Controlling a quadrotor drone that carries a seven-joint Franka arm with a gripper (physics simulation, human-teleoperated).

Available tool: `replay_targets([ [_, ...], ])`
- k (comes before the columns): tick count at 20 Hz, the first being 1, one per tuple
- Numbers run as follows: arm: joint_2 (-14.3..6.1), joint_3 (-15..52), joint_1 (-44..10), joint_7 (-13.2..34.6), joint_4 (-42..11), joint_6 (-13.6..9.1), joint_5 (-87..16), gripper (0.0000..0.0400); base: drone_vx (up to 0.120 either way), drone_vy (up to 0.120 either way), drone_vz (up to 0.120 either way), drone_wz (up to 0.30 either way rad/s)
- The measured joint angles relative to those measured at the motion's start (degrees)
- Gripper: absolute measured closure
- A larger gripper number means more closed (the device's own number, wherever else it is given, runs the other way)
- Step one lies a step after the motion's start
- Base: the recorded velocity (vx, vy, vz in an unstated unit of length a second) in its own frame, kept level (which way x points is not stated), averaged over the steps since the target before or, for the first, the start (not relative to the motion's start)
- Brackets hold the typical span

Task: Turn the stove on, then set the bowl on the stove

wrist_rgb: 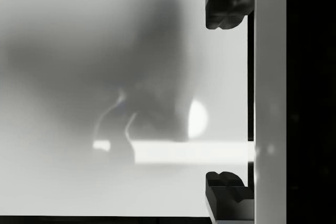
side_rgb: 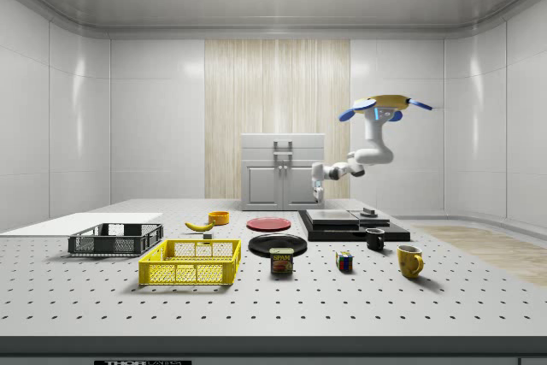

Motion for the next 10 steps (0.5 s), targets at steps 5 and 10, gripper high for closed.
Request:
replay_targets([
  [5,-0.5,0.0,-0.2,0.1,0.0,0.4,0.2,0.0000,0.120,0.000,0.000,0.000],
  [10,-0.9,-0.1,-0.3,0.2,0.1,0.9,0.5,0.0000,0.120,0.000,0.000,0.000],
])
